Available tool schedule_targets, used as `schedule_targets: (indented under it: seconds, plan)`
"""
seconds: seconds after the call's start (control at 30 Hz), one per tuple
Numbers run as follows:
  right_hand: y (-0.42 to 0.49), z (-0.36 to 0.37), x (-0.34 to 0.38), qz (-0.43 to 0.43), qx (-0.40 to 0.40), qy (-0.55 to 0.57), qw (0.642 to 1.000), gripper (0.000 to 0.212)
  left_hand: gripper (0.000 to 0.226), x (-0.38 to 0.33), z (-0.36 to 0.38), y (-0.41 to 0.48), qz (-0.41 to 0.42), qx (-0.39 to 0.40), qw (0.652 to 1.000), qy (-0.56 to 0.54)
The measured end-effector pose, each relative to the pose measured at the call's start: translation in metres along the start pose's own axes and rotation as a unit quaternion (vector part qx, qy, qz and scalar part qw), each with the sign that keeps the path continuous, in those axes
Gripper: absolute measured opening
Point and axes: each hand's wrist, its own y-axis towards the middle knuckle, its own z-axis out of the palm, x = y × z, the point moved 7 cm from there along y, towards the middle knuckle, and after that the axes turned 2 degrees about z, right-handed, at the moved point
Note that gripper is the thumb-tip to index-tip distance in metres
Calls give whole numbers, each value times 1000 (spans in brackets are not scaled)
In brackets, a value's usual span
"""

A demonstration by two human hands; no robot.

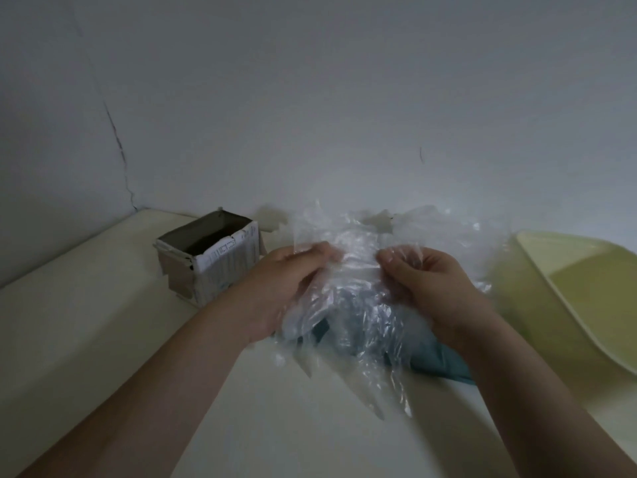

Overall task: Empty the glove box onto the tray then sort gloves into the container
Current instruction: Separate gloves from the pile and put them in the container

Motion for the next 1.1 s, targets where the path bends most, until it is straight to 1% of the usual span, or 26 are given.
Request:
schedule_targets:
  seconds: [0.03, 0.07, 0.13, 0.17, 0.23, 0.33, 0.4, 0.47, 0.53, 0.6, 0.67, 0.73, 0.77, 0.8, 0.83, 0.87, 0.93, 1.0, 1.1]
  plan:
    - [1, -4, 0, -10, -9, -3, 1000, 16, 26, -3, -3, 0, 5, -3, 1000, -3]
    - [2, -7, 1, -17, -21, 4, 1000, 19, 24, -7, -8, 1, 14, -9, 1000, 10]
    - [1, -13, 7, -33, -37, 20, 999, 23, 28, -15, -25, 3, 35, -43, 998, 40]
    - [-1, -13, 13, -43, -34, 21, 998, 22, 29, -19, -34, 3, 43, -63, 996, 43]
    - [-7, -11, 29, -66, -6, 21, 998, 19, 29, -26, -48, 2, 59, -104, 992, 34]
    - [-20, -8, 54, -110, 46, 2, 993, 18, 26, -39, -53, -1, 117, -131, 984, 11]
    - [-28, -8, 62, -110, 77, -8, 991, 20, 22, -52, -56, -6, 162, -164, 973, 28]
    - [-32, -2, 62, -91, 116, -4, 989, 20, 21, -57, -59, -10, 181, -183, 966, 38]
    - [-36, 9, 58, -82, 145, -9, 986, 13, 21, -55, -51, -12, 168, -157, 973, 4]
    - [-41, 25, 54, -92, 159, -22, 983, 12, 20, -49, -29, -15, 140, -85, 986, -31]
    - [-44, 40, 56, -132, 155, -56, 977, 12, 19, -45, -5, -21, 118, -9, 992, -39]
    - [-40, 39, 59, -199, 88, -158, 963, 14, 20, -43, 7, -24, 122, 22, 992, -30]
    - [-37, 35, 60, -217, 46, -194, 956, 11, 18, -42, 8, -23, 130, 28, 991, -23]
    - [-35, 29, 59, -215, 18, -207, 954, 9, 17, -41, 8, -21, 135, 34, 990, -20]
    - [-32, 25, 56, -192, 12, -199, 961, 10, 17, -39, 8, -20, 135, 38, 990, -23]
    - [-29, 22, 50, -152, 26, -167, 974, 12, 19, -36, 8, -19, 132, 41, 990, -28]
    - [-29, 24, 38, -75, 90, -63, 991, 11, 22, -30, 9, -17, 123, 47, 991, -28]
    - [-31, 30, 34, -47, 128, 5, 991, 6, 18, -26, 13, -17, 117, 59, 991, -17]
    - [-28, 30, 32, -33, 138, 63, 988, 15, 19, -23, 14, -16, 119, 62, 991, 13]
